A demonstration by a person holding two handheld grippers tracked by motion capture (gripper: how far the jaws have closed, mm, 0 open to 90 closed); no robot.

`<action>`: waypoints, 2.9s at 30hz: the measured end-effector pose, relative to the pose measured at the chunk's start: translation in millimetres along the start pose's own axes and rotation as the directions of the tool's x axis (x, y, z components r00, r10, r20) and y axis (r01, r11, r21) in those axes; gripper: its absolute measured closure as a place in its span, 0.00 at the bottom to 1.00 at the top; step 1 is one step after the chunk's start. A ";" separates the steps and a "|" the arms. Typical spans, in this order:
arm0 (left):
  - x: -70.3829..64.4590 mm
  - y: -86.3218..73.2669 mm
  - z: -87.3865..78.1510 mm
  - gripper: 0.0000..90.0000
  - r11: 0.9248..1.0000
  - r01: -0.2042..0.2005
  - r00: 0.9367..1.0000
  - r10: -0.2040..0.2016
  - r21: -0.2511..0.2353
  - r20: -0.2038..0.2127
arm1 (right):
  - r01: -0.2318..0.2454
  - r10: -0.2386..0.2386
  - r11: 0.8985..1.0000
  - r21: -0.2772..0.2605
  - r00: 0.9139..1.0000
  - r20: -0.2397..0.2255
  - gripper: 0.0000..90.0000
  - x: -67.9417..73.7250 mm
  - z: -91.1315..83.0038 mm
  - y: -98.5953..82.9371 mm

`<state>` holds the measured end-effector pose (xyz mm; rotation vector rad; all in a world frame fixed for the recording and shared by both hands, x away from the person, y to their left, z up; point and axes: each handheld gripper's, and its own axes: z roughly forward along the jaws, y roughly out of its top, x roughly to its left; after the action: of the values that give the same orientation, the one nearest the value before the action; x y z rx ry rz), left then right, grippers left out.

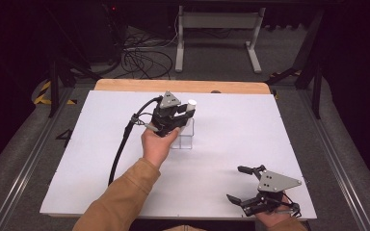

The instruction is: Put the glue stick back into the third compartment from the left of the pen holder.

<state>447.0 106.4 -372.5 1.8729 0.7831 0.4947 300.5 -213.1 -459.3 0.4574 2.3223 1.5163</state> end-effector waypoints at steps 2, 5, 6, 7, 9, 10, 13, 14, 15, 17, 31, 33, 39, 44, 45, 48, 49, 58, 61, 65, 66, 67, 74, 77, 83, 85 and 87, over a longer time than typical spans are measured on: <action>-1.0 0.1 1.6 0.75 1.000 0.000 1.000 0.000 0.002 0.004 | 0.000 0.000 1.000 0.000 1.000 0.000 0.08 0.0 -0.1 0.0; -1.1 -0.1 3.0 0.75 1.000 -0.006 1.000 0.006 0.006 0.003 | -0.001 0.001 1.000 0.000 1.000 -0.001 0.08 0.0 0.0 -0.1; -1.4 -0.5 3.5 0.75 1.000 0.001 1.000 -0.001 0.007 0.008 | 0.000 0.000 1.000 0.000 1.000 -0.001 0.08 -0.1 0.0 -0.1; -0.7 -0.8 3.8 0.75 1.000 -0.001 1.000 0.001 0.005 0.019 | 0.009 -0.009 1.000 -0.005 1.000 0.003 0.08 -0.7 0.3 0.0; 0.3 -1.4 3.2 0.74 1.000 -0.008 0.999 0.007 0.004 0.034 | 0.006 -0.006 1.000 -0.003 1.000 0.001 0.08 -0.5 0.1 0.0; 1.3 -1.6 2.3 0.72 1.000 -0.006 0.999 0.006 -0.008 0.038 | 0.004 -0.004 1.000 -0.002 1.000 0.000 0.08 -0.3 0.0 -0.1; 2.7 -0.1 -2.3 0.56 1.000 0.000 0.999 0.001 -0.025 0.035 | 0.000 0.000 1.000 0.000 1.000 -0.002 0.08 -0.1 0.0 -0.1; 2.4 0.5 -4.3 0.56 1.000 -0.005 0.999 0.006 -0.028 0.034 | 0.000 0.000 1.000 0.000 1.000 -0.003 0.08 -0.1 0.1 -0.1; 2.0 1.0 -6.2 0.56 0.999 -0.011 0.999 0.012 -0.031 0.033 | 0.002 -0.002 1.000 0.000 1.000 -0.002 0.08 -0.1 0.3 -0.1; 1.2 2.0 -9.7 0.54 0.999 -0.024 0.999 0.025 -0.035 0.023 | 0.002 -0.002 1.000 0.001 1.000 -0.003 0.08 0.0 0.7 0.1; -8.1 6.8 -42.4 0.39 0.996 -0.072 0.996 0.074 -0.057 0.044 | 0.007 -0.007 1.000 0.004 1.000 -0.007 0.08 -2.1 4.0 2.3; -9.8 7.1 -49.1 0.38 0.995 -0.084 0.995 0.087 -0.055 0.049 | 0.012 -0.012 1.000 -0.001 1.000 -0.003 0.08 -3.0 5.2 2.8; -13.2 1.7 -67.4 0.33 0.993 -0.099 0.992 0.104 -0.070 0.074 | 0.010 -0.010 1.000 -0.004 1.000 0.000 0.08 -5.0 6.7 4.4; -13.0 -6.5 -79.3 0.30 0.991 -0.110 0.989 0.117 -0.075 0.092 | 0.007 -0.007 1.000 -0.004 1.000 0.003 0.08 -5.3 7.2 4.4; -12.8 -7.7 -81.2 0.30 0.991 -0.112 0.988 0.119 -0.076 0.094 | 0.007 -0.006 1.000 -0.004 1.000 0.004 0.08 -5.4 7.1 4.3; -12.4 -11.0 -87.3 0.29 0.989 -0.117 0.987 0.126 -0.084 0.098 | 0.006 -0.006 1.000 -0.004 1.000 0.007 0.08 -5.2 6.6 4.3; -12.2 -12.2 -89.4 0.29 0.989 -0.118 0.987 0.127 -0.087 0.098 | 0.006 -0.006 1.000 -0.004 1.000 0.008 0.08 -5.2 6.4 4.3; -9.2 -23.9 -107.2 0.26 0.987 -0.120 0.985 0.131 -0.102 0.108 | 0.002 -0.002 1.000 -0.006 1.000 0.008 0.08 -5.2 6.1 4.2; -7.9 -30.2 -115.2 0.24 0.986 -0.125 0.985 0.136 -0.108 0.104 | 0.004 -0.004 1.000 -0.011 1.000 0.010 0.08 -5.4 6.0 4.1; -5.7 -40.4 -124.9 0.22 0.985 -0.126 0.985 0.138 -0.118 0.103 | 0.003 -0.003 1.000 -0.004 1.000 0.008 0.08 -5.2 6.2 4.2; -5.0 -43.1 -127.3 0.22 0.985 -0.125 0.985 0.138 -0.120 0.104 | 0.003 -0.003 1.000 -0.005 1.000 0.008 0.08 -5.1 6.3 4.2; -4.4 -45.8 -129.7 0.21 0.984 -0.125 0.985 0.138 -0.124 0.104 | 0.003 -0.003 1.000 -0.005 1.000 0.008 0.08 -5.1 6.3 4.2; -0.8 -69.9 -144.9 0.17 0.986 -0.118 0.988 0.129 -0.119 0.082 | 0.003 -0.003 1.000 -0.005 1.000 0.007 0.08 -5.0 6.5 4.1; 1.7 -81.4 -150.2 0.16 0.987 -0.106 0.990 0.116 -0.119 0.081 | 0.002 -0.002 1.000 -0.006 1.000 0.006 0.08 -5.0 6.6 4.1; 6.6 -100.4 -159.3 0.14 0.991 -0.085 0.994 0.092 -0.100 0.065 | 0.001 -0.001 1.000 -0.007 1.000 0.007 0.08 -4.9 7.0 4.0; 7.4 -106.7 -160.9 0.14 0.993 -0.079 0.995 0.084 -0.084 0.056 | 0.002 -0.002 1.000 -0.006 1.000 0.007 0.08 -4.9 7.2 4.0; 8.6 -112.8 -161.7 0.13 0.995 -0.080 0.996 0.083 -0.066 0.042 | 0.000 0.000 1.000 -0.006 1.000 0.007 0.08 -4.7 7.3 4.1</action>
<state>315.7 249.2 -408.8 1.8556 0.6555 0.5216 308.3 -207.6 -457.9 0.4602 2.3123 1.5187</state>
